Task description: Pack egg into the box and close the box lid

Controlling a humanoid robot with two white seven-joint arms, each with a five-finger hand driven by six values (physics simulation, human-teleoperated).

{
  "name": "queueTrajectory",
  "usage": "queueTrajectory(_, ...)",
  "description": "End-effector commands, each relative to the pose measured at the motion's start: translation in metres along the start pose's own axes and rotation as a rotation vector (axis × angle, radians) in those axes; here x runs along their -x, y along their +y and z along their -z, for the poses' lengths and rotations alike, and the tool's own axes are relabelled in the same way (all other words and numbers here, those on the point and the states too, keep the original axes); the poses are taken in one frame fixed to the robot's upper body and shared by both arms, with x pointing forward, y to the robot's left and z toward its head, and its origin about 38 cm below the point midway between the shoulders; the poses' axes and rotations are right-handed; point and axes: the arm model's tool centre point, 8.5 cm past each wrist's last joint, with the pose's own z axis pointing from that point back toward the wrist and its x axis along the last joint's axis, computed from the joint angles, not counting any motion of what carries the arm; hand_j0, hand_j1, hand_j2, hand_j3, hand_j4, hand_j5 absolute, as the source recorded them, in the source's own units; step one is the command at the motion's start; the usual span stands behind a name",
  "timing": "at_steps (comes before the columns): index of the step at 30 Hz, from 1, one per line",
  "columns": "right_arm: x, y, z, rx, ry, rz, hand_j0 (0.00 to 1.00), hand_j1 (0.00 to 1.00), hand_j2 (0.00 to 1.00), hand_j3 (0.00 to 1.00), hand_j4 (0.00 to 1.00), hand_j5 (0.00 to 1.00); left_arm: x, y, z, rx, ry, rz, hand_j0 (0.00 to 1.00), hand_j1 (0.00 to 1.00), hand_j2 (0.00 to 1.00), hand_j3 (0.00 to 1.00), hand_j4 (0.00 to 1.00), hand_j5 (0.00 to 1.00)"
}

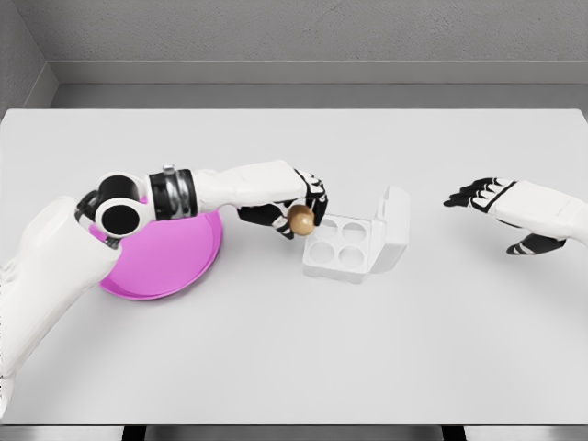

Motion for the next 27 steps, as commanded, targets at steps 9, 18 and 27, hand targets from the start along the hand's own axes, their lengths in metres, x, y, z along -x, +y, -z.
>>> queueTrajectory(9, -0.004, -0.003, 0.001, 0.008, -0.012, -0.004, 1.00, 1.00, 1.00, 1.00, 1.00, 1.00, -0.011, -0.006, 0.021, -0.012, -0.042, -0.024, 0.15, 0.15, 0.15, 0.15, 0.15, 0.15)
queueTrajectory(18, -0.004, -0.004, 0.001, 0.008, -0.013, -0.007, 1.00, 1.00, 1.00, 1.00, 1.00, 1.00, -0.001, -0.014, 0.026, 0.000, -0.017, -0.050, 0.15, 0.15, 0.15, 0.15, 0.15, 0.15)
queueTrajectory(27, -0.005, -0.004, 0.001, 0.009, -0.015, -0.006, 1.00, 1.00, 1.00, 1.00, 1.00, 1.00, 0.009, -0.020, 0.041, 0.008, 0.008, -0.089, 0.15, 0.15, 0.15, 0.15, 0.15, 0.15)
